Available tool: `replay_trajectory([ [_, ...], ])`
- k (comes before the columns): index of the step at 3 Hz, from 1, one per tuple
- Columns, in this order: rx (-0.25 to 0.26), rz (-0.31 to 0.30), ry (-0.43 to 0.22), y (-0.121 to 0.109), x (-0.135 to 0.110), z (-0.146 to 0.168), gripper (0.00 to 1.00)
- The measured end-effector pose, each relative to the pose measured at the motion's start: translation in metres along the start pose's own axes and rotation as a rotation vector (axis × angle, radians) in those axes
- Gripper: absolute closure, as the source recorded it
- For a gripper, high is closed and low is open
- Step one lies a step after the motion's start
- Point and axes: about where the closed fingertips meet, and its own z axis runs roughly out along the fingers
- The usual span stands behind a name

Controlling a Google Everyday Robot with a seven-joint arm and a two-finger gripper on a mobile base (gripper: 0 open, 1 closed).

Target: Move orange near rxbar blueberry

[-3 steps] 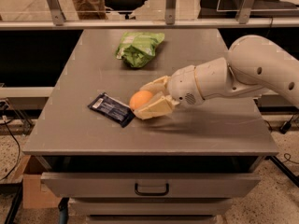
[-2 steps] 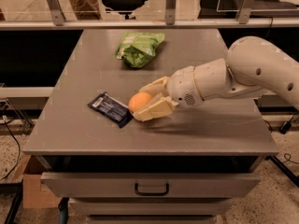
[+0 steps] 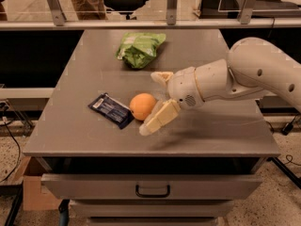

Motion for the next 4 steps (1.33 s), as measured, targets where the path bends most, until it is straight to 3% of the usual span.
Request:
replay_trajectory([
  [1,-0.006,-0.010,-0.020,0.000,-0.001,0.000,0.00],
  [2,0.069,-0.023,-0.022,-0.012,0.000,-0.028,0.00],
  [3,0.222,-0.041,0.009,-0.032,0.003,-0.085,0.00],
  [4,0.424,-0.022,0.080,-0.054,0.011,-0.146,0.00],
])
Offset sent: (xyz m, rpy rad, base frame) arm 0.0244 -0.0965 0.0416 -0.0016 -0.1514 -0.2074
